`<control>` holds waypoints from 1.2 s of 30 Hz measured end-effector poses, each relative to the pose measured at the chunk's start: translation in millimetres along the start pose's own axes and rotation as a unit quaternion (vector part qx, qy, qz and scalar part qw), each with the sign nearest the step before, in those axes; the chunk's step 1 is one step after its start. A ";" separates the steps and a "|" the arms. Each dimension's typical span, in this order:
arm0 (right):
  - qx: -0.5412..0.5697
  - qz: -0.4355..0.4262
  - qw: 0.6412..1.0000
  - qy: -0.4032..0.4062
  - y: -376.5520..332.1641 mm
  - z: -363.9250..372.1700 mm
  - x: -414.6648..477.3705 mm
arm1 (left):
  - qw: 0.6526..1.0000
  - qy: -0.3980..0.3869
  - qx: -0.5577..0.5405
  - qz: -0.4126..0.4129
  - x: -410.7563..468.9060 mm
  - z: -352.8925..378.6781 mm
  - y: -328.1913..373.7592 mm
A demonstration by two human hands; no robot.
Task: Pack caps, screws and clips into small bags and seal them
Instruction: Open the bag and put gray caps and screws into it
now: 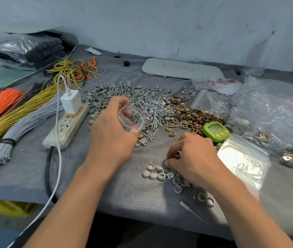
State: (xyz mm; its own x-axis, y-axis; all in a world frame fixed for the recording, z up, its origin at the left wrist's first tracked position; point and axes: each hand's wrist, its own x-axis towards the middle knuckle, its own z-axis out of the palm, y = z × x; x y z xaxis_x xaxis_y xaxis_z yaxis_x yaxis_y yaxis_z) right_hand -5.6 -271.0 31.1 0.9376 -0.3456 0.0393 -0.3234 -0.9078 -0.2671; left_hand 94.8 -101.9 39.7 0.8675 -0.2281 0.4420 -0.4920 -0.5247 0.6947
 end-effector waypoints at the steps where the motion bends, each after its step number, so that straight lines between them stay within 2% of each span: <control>1: 0.003 -0.005 1.000 0.000 -1.9 0.1 -0.5 | 1.000 -0.006 0.005 0.003 -0.9 2.5 0.9; 4: 0.075 -0.006 0.995 0.072 -7.4 1.3 -2.4 | 0.999 -0.029 0.037 0.015 -2.0 10.5 1.2; 7: 0.215 -0.011 0.951 0.222 -12.2 -2.6 -4.4 | 0.992 -0.076 0.082 0.052 -6.2 18.8 2.0; 9: 0.257 -0.027 0.928 0.267 -14.8 -4.8 -4.2 | 0.986 -0.092 0.109 0.091 -9.3 24.4 4.8; 11: 0.264 -0.039 0.926 0.267 -17.7 -4.3 -2.5 | 0.982 -0.112 0.102 0.109 -10.6 28.8 9.5; 16: 0.232 -0.050 0.949 0.207 -23.3 3.6 8.3 | 0.982 -0.149 0.047 0.101 -12.9 32.8 14.5; 21: 0.295 -0.032 0.915 0.274 -18.7 1.9 9.9 | 0.994 -0.100 0.003 0.034 -7.5 22.9 12.6; 23: 0.281 -0.035 0.929 0.240 -14.3 -0.5 7.2 | 0.998 -0.061 -0.009 0.011 -4.4 16.7 10.5; 26: 0.182 -0.053 0.981 0.045 -11.8 1.4 2.4 | 1.000 -0.006 -0.013 -0.012 -0.5 7.1 7.0; 28: 0.110 -0.056 0.991 -0.043 -12.7 6.1 0.7 | 1.000 0.016 -0.015 -0.016 1.0 1.5 5.2; 33: 0.104 -0.039 0.991 -0.079 -10.2 7.6 1.0 | 1.000 0.016 -0.012 -0.013 1.4 -2.1 2.6; 36: 0.134 -0.022 0.990 -0.036 -7.5 8.9 2.0 | 1.000 0.010 -0.009 -0.012 2.0 -0.2 0.7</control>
State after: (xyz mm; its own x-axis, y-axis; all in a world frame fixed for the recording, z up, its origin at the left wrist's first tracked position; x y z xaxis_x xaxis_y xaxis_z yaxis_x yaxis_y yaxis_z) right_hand -0.2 -262.8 24.6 0.9600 -0.2797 -0.0097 -0.2448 -0.8224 -0.5135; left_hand 96.3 -102.5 41.2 0.8771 -0.1996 0.4369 -0.4732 -0.5149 0.7148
